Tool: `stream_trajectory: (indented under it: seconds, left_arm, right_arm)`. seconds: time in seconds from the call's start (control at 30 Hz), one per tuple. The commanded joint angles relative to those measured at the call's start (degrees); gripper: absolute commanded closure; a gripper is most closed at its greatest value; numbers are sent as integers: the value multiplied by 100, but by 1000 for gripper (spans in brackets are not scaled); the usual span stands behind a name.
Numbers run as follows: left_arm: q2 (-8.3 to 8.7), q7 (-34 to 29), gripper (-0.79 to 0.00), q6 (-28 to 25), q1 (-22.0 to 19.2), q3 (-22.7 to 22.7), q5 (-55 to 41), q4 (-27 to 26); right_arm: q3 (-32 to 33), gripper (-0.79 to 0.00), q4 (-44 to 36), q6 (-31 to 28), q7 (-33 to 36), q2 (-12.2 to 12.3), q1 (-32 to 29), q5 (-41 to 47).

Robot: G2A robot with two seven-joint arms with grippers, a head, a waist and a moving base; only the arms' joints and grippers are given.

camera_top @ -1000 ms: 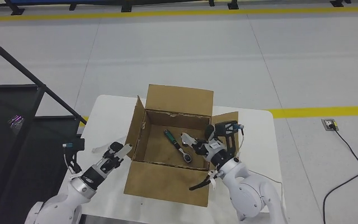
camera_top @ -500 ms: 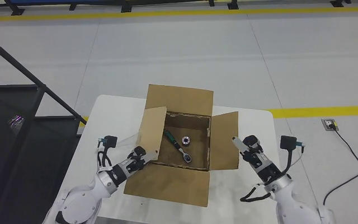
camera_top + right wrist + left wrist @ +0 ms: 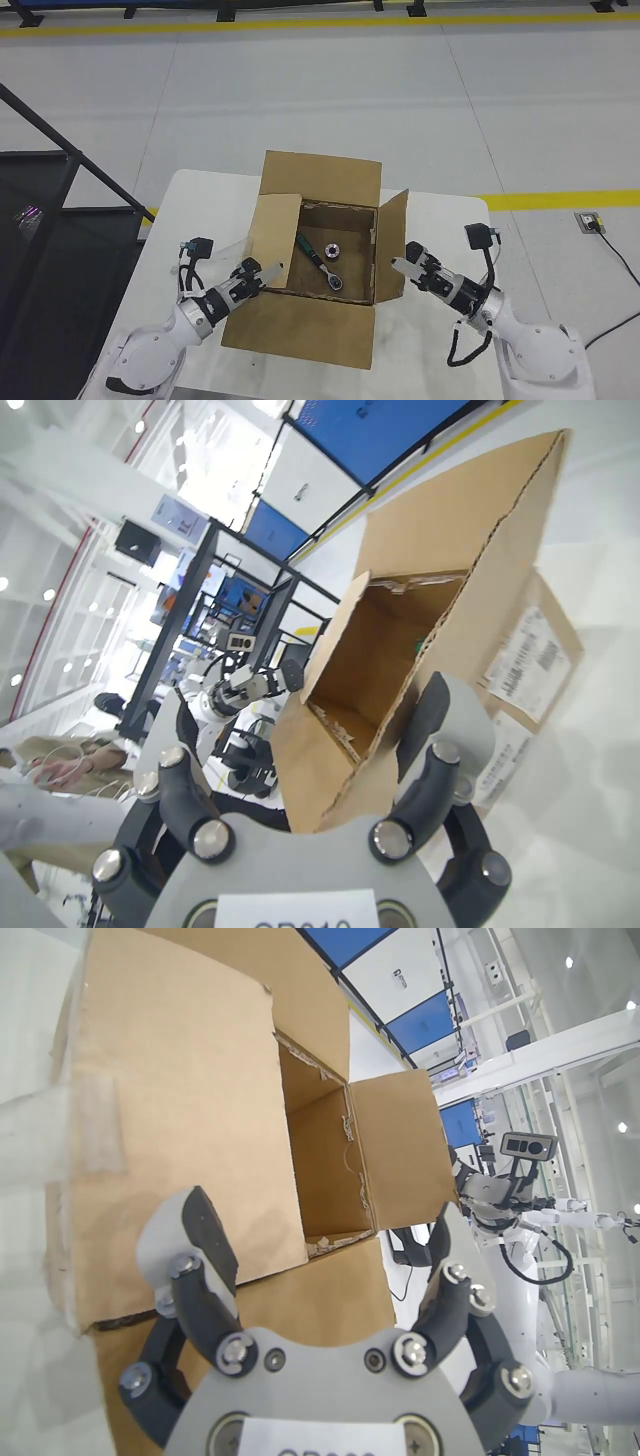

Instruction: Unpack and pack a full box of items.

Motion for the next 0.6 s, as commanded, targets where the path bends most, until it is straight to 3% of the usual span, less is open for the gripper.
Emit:
stream_trajectory:
  seconds: [0.0, 0.3, 0.57]
  left_arm:
    - [10, 52, -785, -27, 66, -104, -31, -70]
    - [107, 103, -785, -274, 608, -1191, -372, -355]
    - [282, -1782, -785, -597, 1190, -2108, -1052, 43]
  right_arm:
    - [-187, -785, 156, -2, 165, 18, 257, 71]
    - [-1549, -785, 1585, 335, 226, -36, 1712, -215]
    - [-2282, -785, 2857, 273, -229, -123, 2521, -466]
